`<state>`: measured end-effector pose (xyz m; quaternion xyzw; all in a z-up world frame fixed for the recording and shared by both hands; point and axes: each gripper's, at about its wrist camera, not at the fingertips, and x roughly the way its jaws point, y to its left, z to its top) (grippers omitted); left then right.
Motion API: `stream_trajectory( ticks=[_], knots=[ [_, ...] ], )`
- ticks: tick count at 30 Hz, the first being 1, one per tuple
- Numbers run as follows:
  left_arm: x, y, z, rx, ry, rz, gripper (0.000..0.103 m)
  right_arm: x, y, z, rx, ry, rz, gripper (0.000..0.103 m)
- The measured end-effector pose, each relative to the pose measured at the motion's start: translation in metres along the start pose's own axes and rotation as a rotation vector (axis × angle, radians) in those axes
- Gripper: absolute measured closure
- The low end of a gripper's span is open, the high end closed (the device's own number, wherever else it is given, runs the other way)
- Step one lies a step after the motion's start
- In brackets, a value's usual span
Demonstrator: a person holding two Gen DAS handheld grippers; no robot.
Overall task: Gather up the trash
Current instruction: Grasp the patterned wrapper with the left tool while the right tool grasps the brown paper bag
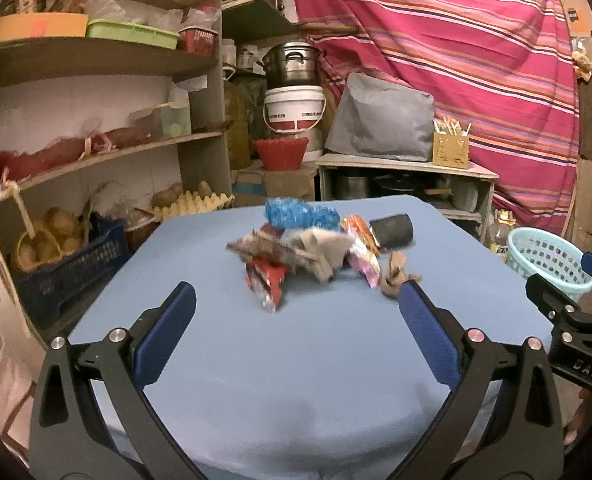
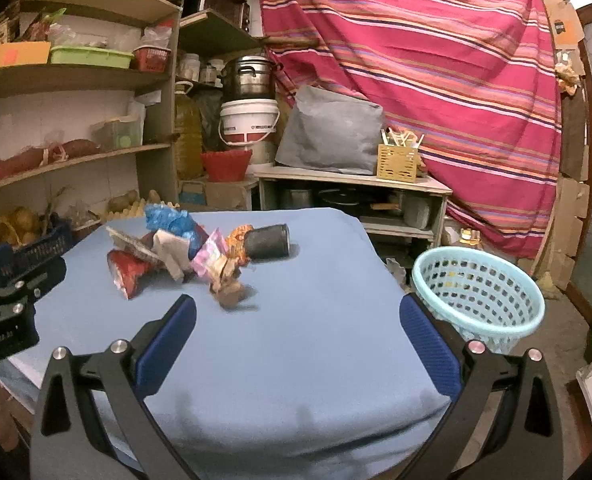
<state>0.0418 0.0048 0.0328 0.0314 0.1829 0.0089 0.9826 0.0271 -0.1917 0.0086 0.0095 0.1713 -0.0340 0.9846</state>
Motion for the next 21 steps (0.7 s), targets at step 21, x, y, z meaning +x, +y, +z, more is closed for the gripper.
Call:
stream_trajectory(
  ticks=[21],
  knots=[
    [0.153, 0.052, 0.054, -0.065, 0.168, 0.047, 0.005, 0.151, 0.036, 0.04, -0.062, 0.237, 0.047, 0.004]
  ],
)
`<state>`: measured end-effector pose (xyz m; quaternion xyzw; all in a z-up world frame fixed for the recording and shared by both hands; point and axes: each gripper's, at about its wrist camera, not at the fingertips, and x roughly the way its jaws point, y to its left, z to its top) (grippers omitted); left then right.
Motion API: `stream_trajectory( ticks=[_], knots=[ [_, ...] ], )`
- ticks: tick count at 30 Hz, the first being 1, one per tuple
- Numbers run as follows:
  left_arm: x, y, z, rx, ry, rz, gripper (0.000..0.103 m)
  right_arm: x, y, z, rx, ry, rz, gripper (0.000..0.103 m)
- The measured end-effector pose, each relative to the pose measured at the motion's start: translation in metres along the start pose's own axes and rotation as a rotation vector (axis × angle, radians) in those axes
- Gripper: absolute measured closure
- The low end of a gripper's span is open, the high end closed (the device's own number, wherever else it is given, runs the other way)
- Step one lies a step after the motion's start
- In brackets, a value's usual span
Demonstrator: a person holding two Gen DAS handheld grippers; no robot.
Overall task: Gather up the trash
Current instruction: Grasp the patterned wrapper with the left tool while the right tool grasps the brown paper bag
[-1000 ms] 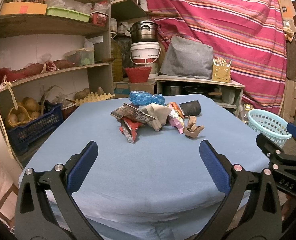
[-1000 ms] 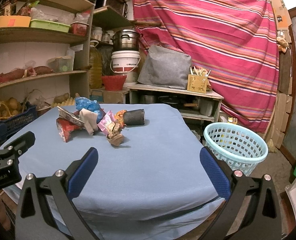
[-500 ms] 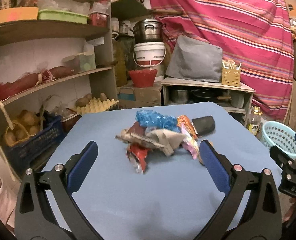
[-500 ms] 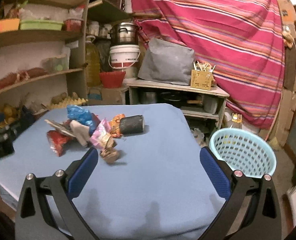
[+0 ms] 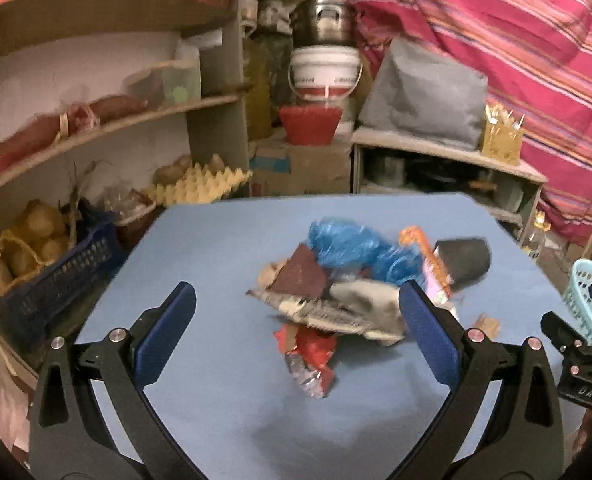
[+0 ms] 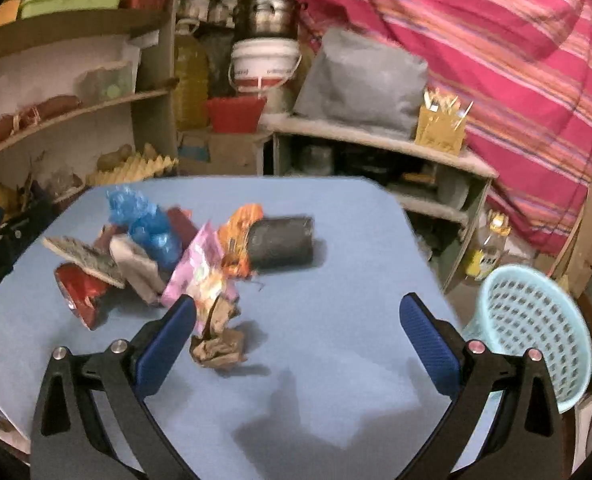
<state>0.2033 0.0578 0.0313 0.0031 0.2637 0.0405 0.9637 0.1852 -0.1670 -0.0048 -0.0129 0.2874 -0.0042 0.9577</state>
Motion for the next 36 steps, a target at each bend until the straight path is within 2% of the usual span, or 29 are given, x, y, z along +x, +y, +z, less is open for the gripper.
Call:
stream_trajectory(
  ticks=[3, 8, 11, 17, 19, 20, 22, 28, 30, 31, 36],
  knots=[
    [0.017, 0.005, -0.004, -0.004, 0.036, -0.007, 0.005, 0.018, 0.009, -0.009, 0.006, 0.045, 0.034, 0.004],
    [0.041, 0.005, -0.012, -0.004, 0.093, -0.019, 0.005, 0.045, 0.025, -0.019, -0.008, 0.124, 0.03, 0.004],
    [0.051, 0.008, -0.011, -0.02, 0.111, -0.031, 0.006, 0.055, 0.027, -0.022, -0.006, 0.143, 0.033, 0.004],
    [0.063, 0.005, -0.006, -0.046, 0.167, -0.087, 0.034, 0.064, 0.028, -0.022, -0.008, 0.167, 0.034, 0.004],
    [0.068, 0.005, -0.007, -0.051, 0.19, -0.106, 0.05, 0.065, 0.028, -0.022, -0.007, 0.175, 0.035, 0.004],
    [0.07, 0.004, -0.009, -0.047, 0.201, -0.11, 0.054, 0.065, 0.028, -0.023, -0.011, 0.177, 0.036, 0.004],
    [0.072, 0.003, -0.011, -0.042, 0.214, -0.112, 0.072, 0.065, 0.028, -0.023, -0.016, 0.177, 0.039, 0.006],
    [0.067, 0.007, -0.014, -0.057, 0.219, -0.134, 0.081, 0.067, 0.028, -0.026, -0.019, 0.206, 0.091, 0.034],
    [0.062, 0.006, -0.013, -0.059, 0.211, -0.13, 0.085, 0.068, 0.03, -0.027, -0.031, 0.212, 0.105, 0.051],
    [0.059, 0.007, -0.012, -0.06, 0.205, -0.13, 0.089, 0.068, 0.03, -0.028, -0.033, 0.218, 0.119, 0.055],
    [0.037, 0.005, -0.004, -0.058, 0.148, -0.124, 0.091, 0.059, 0.026, -0.027, -0.031, 0.188, 0.14, 0.058]
  ],
)
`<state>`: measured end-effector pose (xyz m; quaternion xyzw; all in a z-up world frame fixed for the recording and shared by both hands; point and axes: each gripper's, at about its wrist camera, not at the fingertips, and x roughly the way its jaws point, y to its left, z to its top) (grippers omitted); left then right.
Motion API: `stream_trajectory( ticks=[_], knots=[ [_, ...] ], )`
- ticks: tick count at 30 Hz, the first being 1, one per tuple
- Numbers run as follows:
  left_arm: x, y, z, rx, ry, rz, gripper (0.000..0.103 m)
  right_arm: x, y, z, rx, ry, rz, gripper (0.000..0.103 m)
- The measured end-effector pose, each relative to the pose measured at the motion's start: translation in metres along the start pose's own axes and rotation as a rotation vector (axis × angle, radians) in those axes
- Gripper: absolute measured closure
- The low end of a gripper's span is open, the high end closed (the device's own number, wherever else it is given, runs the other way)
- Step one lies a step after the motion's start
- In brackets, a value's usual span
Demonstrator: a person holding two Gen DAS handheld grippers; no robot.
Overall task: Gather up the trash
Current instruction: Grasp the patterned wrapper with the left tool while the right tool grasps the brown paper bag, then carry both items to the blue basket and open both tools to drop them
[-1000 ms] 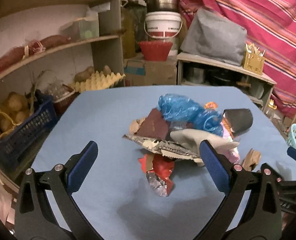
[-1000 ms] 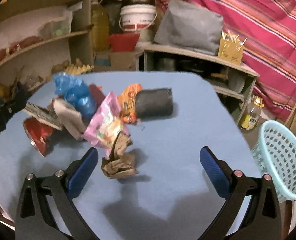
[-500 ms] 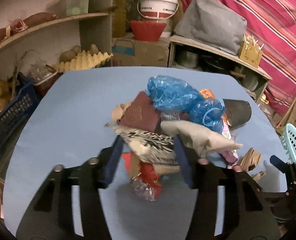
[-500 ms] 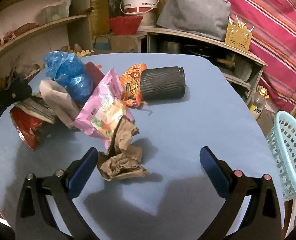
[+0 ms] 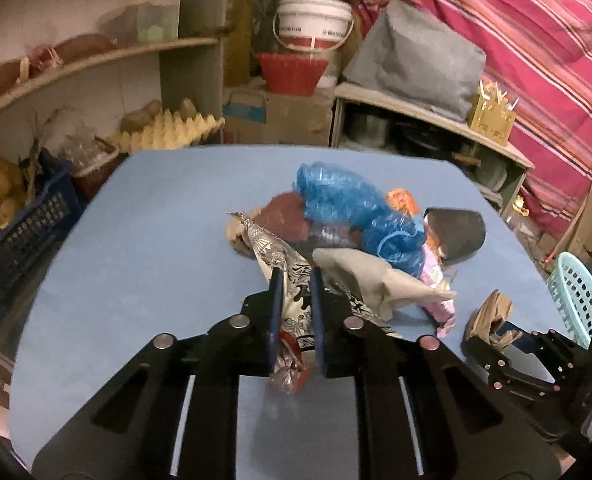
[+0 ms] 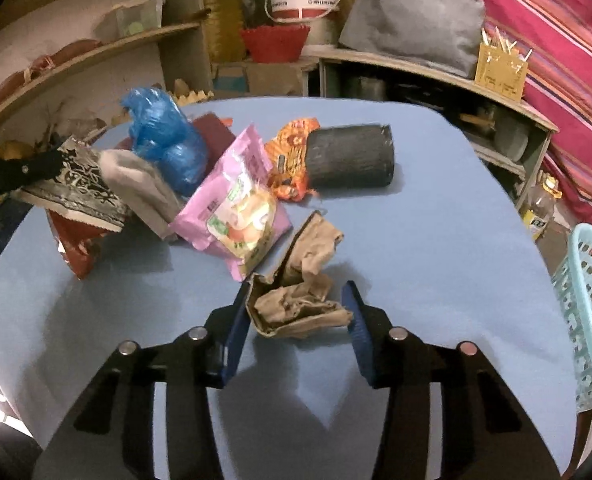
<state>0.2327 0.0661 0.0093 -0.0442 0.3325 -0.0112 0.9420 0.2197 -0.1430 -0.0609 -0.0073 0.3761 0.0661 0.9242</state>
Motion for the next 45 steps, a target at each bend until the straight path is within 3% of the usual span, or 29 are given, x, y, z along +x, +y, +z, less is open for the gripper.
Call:
stream_trajectory(
  ticks=[8, 16, 31, 36, 45],
  knots=[
    [-0.053, -0.031, 0.014, 0.039, -0.133, -0.011, 0.091, -0.037, -0.043, 0.008, 0.068, -0.076, 0.004, 0.058],
    [-0.064, -0.1, 0.015, 0.113, -0.175, -0.093, 0.091, -0.084, -0.125, 0.017, 0.141, -0.196, -0.069, 0.057],
    [-0.023, -0.288, -0.011, 0.284, -0.122, -0.349, 0.091, -0.139, -0.315, -0.012, 0.332, -0.219, -0.324, 0.057],
    [-0.019, -0.351, -0.019, 0.327, -0.095, -0.455, 0.091, -0.144, -0.352, -0.026, 0.411, -0.213, -0.358, 0.057],
    [0.031, -0.424, -0.037, 0.37, 0.032, -0.525, 0.088, -0.148, -0.373, -0.038, 0.477, -0.209, -0.354, 0.057]
  ],
)
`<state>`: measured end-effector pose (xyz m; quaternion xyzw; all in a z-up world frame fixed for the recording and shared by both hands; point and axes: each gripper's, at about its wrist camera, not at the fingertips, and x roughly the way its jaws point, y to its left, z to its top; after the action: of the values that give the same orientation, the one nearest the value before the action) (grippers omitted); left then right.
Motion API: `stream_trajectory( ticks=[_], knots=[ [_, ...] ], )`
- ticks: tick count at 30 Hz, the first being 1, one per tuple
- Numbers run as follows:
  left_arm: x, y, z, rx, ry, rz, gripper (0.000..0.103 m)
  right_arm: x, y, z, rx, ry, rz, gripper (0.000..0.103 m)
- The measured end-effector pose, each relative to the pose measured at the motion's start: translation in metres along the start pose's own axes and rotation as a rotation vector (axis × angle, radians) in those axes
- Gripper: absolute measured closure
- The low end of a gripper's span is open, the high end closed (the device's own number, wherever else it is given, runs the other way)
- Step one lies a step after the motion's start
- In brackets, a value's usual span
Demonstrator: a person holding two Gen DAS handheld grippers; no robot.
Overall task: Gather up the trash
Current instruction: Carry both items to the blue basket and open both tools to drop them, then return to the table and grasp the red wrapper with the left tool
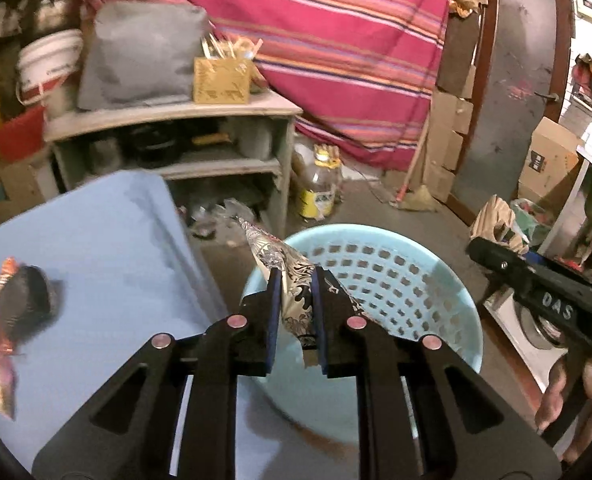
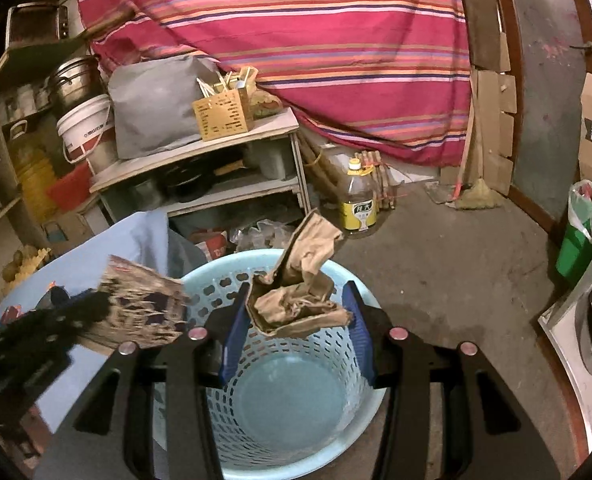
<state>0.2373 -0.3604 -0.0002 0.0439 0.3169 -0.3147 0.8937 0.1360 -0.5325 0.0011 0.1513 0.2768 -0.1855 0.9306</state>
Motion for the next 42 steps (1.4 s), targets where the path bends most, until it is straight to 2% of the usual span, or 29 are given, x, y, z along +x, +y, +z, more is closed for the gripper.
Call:
stream_trajectory(
  ticks=[5, 6, 7, 9, 13, 14, 15, 16, 17, 20, 27, 35, 39, 42],
  knots=[
    [0.015, -0.011, 0.001, 0.034, 0.016, 0.011, 0.082, 0.008, -0.002, -0.003, 0.007, 0.022, 0.008, 0.057],
    [0.014, -0.01, 0.0, 0.034, 0.016, 0.015, 0.073, 0.01, -0.002, -0.004, 0.011, 0.027, 0.011, 0.057],
    [0.013, -0.01, -0.001, 0.032, 0.016, 0.018, 0.056, 0.011, -0.003, -0.004, 0.014, 0.03, 0.015, 0.057],
    [0.007, -0.005, -0.001, 0.026, -0.002, 0.036, 0.038, 0.014, -0.001, -0.004, 0.017, 0.037, 0.023, 0.057],
    [-0.012, 0.008, -0.002, 0.016, -0.03, 0.073, 0.027, 0.021, 0.009, -0.006, 0.005, 0.053, 0.026, 0.055],
    [-0.015, 0.011, -0.002, 0.012, -0.038, 0.08, 0.024, 0.022, 0.012, -0.006, 0.005, 0.057, 0.027, 0.052],
    [-0.022, 0.017, -0.003, 0.006, -0.051, 0.091, 0.019, 0.024, 0.015, -0.007, 0.005, 0.065, 0.027, 0.04],
    [-0.027, 0.021, -0.004, 0.002, -0.059, 0.1, 0.017, 0.024, 0.017, -0.007, 0.007, 0.064, 0.02, 0.034],
    [-0.034, 0.028, -0.006, -0.002, -0.067, 0.112, 0.016, 0.025, 0.021, -0.007, 0.006, 0.058, 0.006, 0.028],
    [-0.049, 0.042, -0.007, -0.014, -0.078, 0.138, 0.013, 0.025, 0.028, -0.007, 0.009, 0.057, -0.012, 0.026],
    [-0.107, 0.102, -0.029, -0.047, -0.108, 0.264, 0.005, 0.016, 0.066, -0.013, -0.045, 0.031, -0.015, 0.011],
    [-0.177, 0.203, -0.073, -0.101, -0.079, 0.469, 0.005, 0.003, 0.137, -0.029, -0.146, 0.023, 0.031, 0.008],
    [-0.203, 0.25, -0.088, -0.159, -0.081, 0.547, 0.005, -0.006, 0.174, -0.038, -0.171, 0.01, 0.07, 0.007],
    [-0.214, 0.275, -0.102, -0.194, -0.074, 0.577, 0.005, -0.009, 0.208, -0.049, -0.216, 0.018, 0.097, 0.006]
  ],
)
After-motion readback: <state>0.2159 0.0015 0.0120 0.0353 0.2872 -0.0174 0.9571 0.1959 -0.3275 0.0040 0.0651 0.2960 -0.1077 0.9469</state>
